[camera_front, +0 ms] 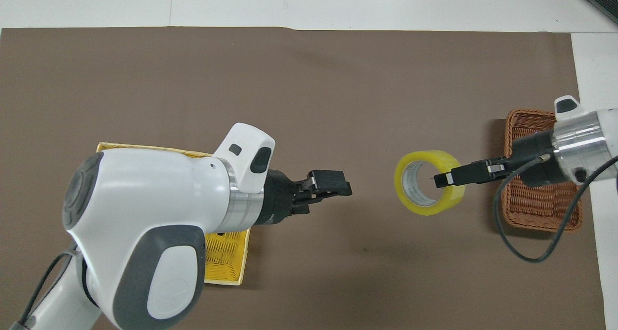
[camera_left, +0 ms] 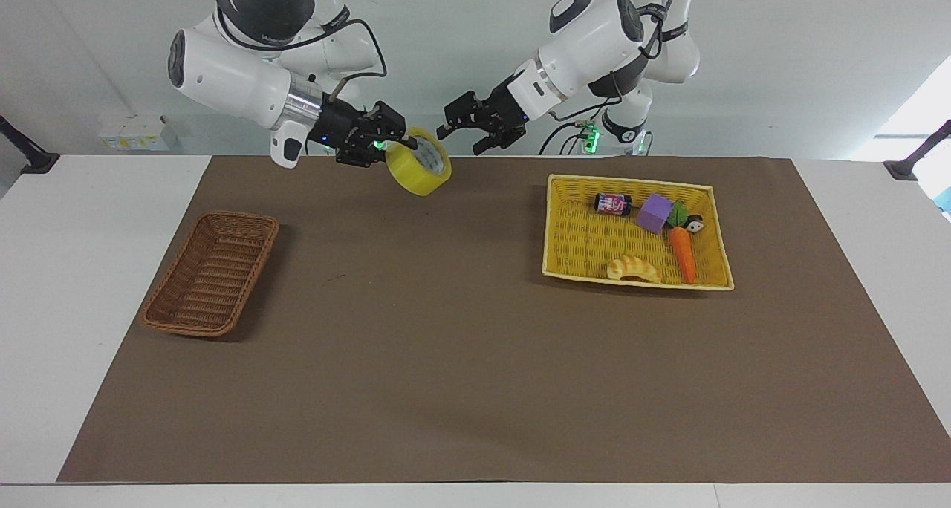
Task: Move tape to another basket
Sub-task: 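Carry the tape over the wicker basket while the left gripper withdraws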
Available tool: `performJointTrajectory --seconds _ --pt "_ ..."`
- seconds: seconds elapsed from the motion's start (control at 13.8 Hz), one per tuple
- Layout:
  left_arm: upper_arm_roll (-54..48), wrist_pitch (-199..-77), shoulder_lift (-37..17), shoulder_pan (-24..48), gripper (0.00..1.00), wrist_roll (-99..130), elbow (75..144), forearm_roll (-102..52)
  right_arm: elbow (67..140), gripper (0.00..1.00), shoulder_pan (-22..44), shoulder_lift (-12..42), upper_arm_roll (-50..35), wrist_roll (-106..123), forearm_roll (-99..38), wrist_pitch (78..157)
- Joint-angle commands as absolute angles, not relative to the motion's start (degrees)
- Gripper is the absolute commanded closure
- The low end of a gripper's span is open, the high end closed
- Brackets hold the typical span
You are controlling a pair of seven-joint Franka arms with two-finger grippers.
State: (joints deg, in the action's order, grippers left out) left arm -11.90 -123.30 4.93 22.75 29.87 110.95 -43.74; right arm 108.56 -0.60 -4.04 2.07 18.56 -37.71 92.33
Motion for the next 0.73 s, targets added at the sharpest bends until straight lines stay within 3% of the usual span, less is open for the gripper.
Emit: performJointTrajectory --seconds 0.0,0.29,0.44,0.65 --pt "-11.95 -119.89 5.28 16.90 0.00 29.80 111.09 -35.45 106.96 1.00 -3.33 -2.91 1.67 24.32 -29.39 93.42" --pt "-12.04 -119.44 4.49 6.71 0.00 27.18 111.01 -28.05 106.61 1.00 -5.71 -2.29 1.93 32.24 -18.03 98.17" --pt "-11.95 -119.53 4.05 2.48 0.00 19.82 111.01 -27.16 106.44 1.00 -8.07 -0.10 2.02 36.01 -16.36 98.70" --pt "-11.95 -117.43 4.04 -2.10 0.00 9.09 110.74 -17.27 105.73 1.00 -11.42 4.21 2.02 44.10 -9.95 105.44"
